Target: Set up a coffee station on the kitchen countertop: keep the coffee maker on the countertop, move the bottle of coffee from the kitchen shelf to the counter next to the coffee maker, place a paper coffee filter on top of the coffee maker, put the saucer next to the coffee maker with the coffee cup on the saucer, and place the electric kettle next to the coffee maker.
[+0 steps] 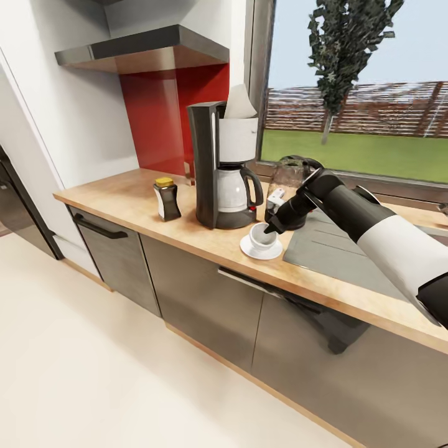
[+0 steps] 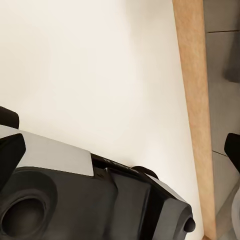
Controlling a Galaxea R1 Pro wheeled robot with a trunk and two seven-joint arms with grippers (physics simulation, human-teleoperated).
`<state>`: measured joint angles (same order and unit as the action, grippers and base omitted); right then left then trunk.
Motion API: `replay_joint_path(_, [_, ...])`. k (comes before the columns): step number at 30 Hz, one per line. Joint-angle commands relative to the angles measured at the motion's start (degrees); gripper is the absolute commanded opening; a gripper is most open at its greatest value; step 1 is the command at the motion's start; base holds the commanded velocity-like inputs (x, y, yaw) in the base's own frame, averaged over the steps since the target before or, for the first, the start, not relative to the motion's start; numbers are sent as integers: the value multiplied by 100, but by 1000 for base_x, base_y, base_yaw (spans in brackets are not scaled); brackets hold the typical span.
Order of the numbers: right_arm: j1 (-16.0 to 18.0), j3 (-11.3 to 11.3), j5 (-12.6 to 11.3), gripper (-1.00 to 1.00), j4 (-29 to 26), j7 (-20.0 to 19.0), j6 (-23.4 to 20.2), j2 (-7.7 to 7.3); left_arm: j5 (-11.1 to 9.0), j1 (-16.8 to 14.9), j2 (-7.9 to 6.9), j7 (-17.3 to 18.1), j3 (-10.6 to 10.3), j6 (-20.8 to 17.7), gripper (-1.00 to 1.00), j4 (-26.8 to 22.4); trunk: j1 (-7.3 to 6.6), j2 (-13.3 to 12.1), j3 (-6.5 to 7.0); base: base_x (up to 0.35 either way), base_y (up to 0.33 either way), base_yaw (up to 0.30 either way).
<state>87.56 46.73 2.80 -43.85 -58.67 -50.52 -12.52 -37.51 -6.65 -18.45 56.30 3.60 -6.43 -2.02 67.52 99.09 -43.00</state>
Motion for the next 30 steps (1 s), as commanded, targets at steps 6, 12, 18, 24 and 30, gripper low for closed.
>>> replay_joint_path(6, [6,12,28,-100,-10,-31,-20,-5,7,-3,-1,21,35,-60,100,0,65,123,-59,0,0,0])
replay_joint_path(12, [6,12,28,-100,-10,-31,-19,-5,7,-3,-1,21,35,-60,100,0,65,123,-59,0,0,0])
replay_joint_path(18, [6,12,35,-100,-10,-31,-20,-5,7,-3,-1,21,36,-60,100,0,65,123,-59,0,0,0])
replay_joint_path(24, [6,4,44,-100,-10,-31,-20,-5,7,-3,-1,21,38,-60,100,0,65,123,-59,0,0,0])
replay_joint_path(30, [6,3,45,100,-10,-23,-19,-5,7,-3,-1,21,36,-60,100,0,65,123,-59,0,0,0])
